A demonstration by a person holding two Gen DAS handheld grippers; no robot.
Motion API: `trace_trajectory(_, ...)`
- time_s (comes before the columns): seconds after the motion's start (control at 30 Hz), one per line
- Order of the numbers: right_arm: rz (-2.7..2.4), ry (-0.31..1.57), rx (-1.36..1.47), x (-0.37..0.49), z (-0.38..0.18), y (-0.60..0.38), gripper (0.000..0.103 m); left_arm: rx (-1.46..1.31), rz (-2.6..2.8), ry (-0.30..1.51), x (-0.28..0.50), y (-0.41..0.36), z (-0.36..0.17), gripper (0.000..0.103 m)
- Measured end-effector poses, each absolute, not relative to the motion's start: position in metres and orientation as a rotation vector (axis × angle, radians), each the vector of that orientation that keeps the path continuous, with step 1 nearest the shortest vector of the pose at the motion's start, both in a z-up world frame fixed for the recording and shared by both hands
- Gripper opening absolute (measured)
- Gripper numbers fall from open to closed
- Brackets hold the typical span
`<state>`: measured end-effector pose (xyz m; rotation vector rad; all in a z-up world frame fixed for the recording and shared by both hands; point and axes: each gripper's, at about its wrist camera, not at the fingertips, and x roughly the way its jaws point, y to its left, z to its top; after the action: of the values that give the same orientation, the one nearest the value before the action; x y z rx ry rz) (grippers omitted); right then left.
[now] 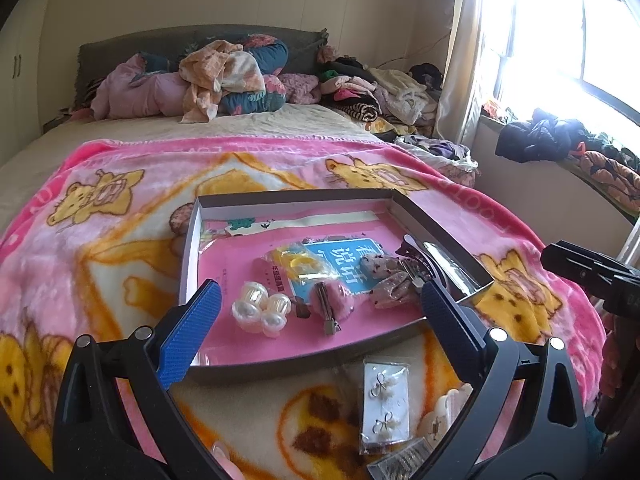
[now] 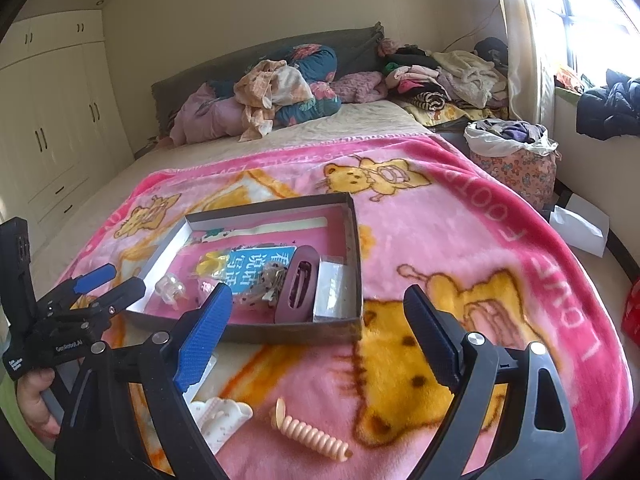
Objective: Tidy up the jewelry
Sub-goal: 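Lift both open grippers out of the box, then grasp the peach spiral hair tie with right while left grasps the clear ring box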
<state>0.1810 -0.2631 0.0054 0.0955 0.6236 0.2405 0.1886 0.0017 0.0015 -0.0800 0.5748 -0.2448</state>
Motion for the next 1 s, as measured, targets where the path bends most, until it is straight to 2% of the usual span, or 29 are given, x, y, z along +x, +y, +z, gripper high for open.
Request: trace_trajectory(1.0,0.244,0.675,0.057,0.133,-0.026,-0.267,0.085,-0.017,-0.339,0.593,0.14,-0.009,-0.017,0.091)
